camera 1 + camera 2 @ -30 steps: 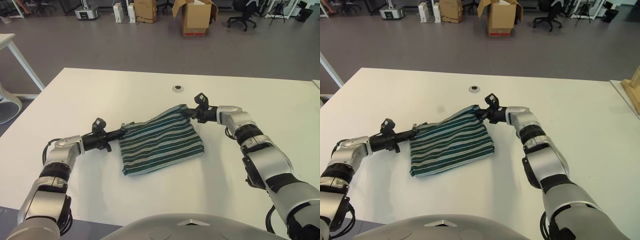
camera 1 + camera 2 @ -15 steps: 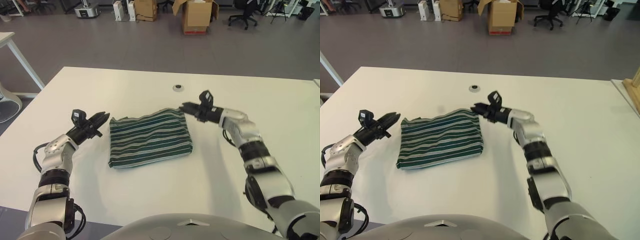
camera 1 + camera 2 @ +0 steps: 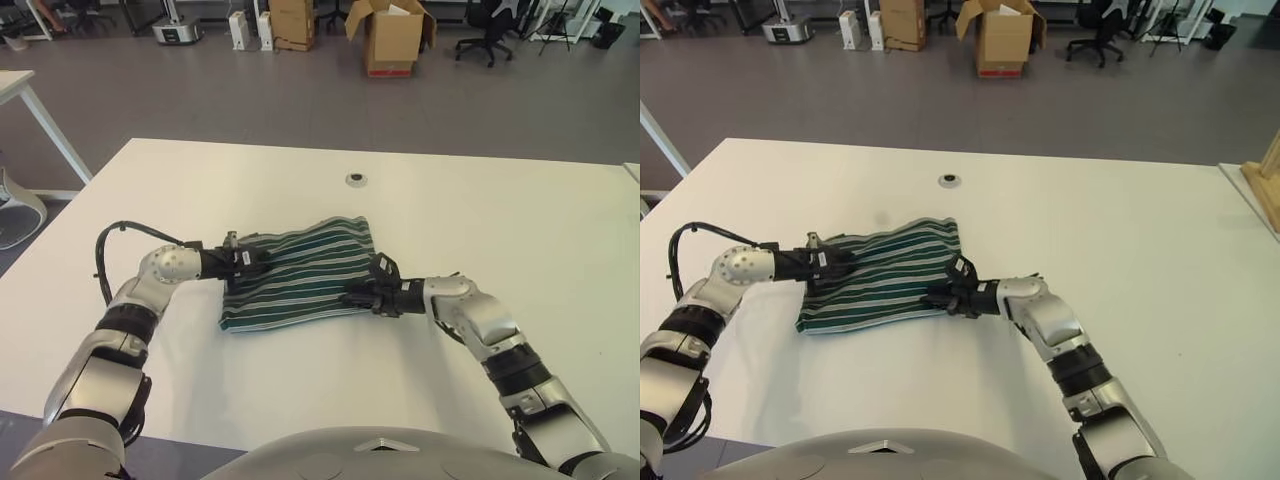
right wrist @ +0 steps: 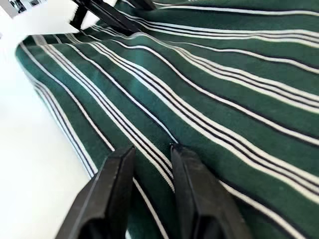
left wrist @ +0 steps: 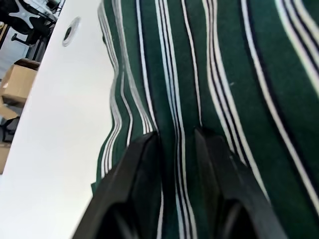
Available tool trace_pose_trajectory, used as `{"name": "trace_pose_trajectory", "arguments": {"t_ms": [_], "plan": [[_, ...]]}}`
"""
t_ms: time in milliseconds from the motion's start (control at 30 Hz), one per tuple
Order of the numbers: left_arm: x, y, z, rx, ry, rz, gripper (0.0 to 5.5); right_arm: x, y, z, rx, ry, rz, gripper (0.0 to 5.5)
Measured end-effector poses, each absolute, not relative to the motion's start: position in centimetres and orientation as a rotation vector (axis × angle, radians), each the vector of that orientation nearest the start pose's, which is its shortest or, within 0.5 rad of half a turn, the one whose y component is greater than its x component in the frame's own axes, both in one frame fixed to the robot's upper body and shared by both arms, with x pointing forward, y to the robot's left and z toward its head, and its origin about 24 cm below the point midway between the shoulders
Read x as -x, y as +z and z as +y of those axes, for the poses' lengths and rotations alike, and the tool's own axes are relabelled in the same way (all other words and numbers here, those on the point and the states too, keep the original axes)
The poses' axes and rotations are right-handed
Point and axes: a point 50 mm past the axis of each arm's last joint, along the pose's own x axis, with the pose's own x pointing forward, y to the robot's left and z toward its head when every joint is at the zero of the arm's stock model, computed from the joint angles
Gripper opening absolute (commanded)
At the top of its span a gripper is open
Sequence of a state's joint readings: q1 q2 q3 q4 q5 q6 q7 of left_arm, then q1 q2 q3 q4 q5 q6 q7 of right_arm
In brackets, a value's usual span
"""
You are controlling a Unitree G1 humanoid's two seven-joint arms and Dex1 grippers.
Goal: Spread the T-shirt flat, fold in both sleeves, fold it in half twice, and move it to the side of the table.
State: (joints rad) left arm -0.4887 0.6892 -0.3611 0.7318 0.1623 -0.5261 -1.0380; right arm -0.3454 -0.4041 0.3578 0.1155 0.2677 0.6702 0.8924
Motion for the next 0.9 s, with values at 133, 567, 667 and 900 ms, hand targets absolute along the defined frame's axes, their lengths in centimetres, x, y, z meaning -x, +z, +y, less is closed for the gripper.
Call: {"name": "trace_pose_trajectory", "arguments": {"t_ms": [133, 567, 667, 900], "plan": [[-26.4, 5.1, 19.3, -0.648, -1.456, 0.431, 1.34, -29.4, 4.1, -12.6, 0.08, 1.095, 0.681, 1.31], [-27.2, 11.7, 17.6, -0.461, -1.24, 0.128, 1.34, -31.1, 11.9, -19.1, 0.184, 1.027, 0.287, 1.31], [-26.8, 10.4, 20.8, -0.728, -1.201, 0.121, 1.85, -27.1, 9.8, -21.0, 0.353, 1.026, 0.301, 1.64], [-22.4, 5.4, 23.5, -1.071, -1.327, 0.029, 2.71, -20.1, 6.9, -22.5, 0.936, 1.171, 0.088, 2.59]]}}
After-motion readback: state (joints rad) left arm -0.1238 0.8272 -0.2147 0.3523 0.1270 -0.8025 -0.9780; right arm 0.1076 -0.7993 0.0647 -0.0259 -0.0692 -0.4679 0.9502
